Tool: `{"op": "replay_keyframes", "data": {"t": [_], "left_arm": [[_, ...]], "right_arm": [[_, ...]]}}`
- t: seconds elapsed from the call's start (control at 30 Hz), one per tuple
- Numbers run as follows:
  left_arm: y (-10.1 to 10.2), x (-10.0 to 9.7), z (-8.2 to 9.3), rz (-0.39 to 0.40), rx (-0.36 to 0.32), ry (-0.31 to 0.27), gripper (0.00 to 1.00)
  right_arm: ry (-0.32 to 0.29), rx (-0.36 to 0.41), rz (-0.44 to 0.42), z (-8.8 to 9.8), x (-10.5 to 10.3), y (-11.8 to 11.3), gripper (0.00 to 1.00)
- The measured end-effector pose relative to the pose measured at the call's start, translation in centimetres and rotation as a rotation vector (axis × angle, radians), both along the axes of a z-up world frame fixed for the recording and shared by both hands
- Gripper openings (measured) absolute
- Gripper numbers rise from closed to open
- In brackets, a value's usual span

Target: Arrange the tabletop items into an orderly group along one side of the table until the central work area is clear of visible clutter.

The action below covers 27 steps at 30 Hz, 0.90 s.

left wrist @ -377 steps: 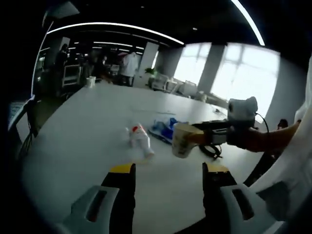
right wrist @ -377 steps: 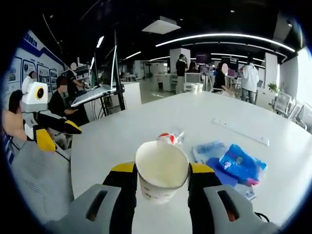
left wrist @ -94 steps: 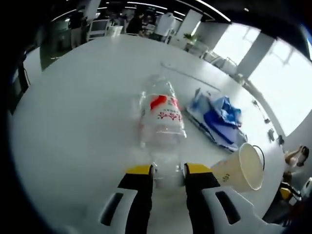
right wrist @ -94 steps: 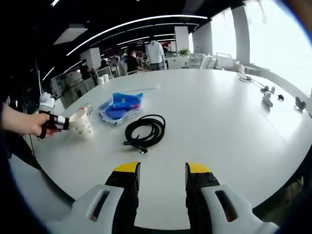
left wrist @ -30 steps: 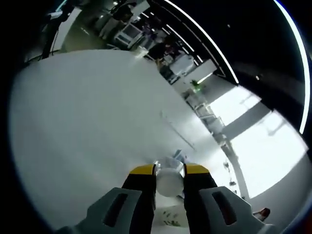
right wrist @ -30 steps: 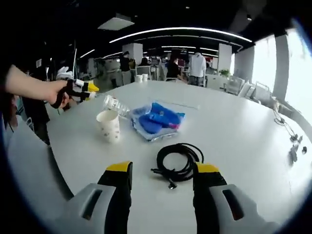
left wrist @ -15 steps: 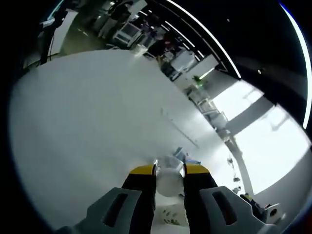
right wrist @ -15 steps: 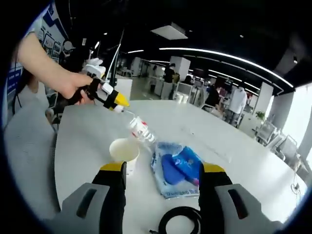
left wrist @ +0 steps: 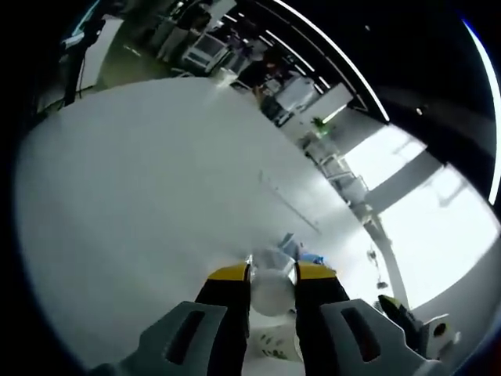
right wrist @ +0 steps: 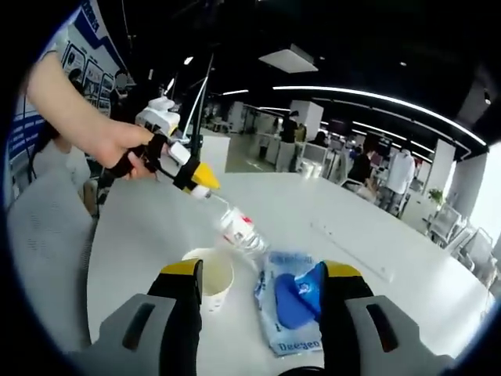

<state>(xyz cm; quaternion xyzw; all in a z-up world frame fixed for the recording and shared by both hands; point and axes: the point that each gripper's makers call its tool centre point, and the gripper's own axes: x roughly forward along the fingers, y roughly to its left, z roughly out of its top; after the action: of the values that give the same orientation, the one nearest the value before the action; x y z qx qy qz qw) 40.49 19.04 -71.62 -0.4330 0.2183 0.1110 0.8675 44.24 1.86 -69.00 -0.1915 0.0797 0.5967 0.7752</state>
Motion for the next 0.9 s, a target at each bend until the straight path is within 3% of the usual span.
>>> {"op": "replay_keyframes", "data": {"t": [0.43,0.53,0.63,0.9], "left_arm": [[-0.2,-0.2,0.1,-0.008,-0.001,0.026,0.16],[-0.3,-0.2,0.2,-0.01,-0.004,0.03,0.16],[-0.4,-0.4,0.2,-0.01,-0.004,0.032,0.16],[-0.8,-0.6,0.0,-0.008,-0.018,0.047,0.16]], "right_arm": [[-0.023,0.024,0.113,0.2,-0.8,4.5,0.6],[-0.049,0.003,0.157,0.1,-1.0,5.7,0.61],[-0.03,0.009,0.176,0.3,-0.8,6.9,0.61],[-0.048,-0.031,0.312,0.2,-1.9,9.8,0.61]]}}
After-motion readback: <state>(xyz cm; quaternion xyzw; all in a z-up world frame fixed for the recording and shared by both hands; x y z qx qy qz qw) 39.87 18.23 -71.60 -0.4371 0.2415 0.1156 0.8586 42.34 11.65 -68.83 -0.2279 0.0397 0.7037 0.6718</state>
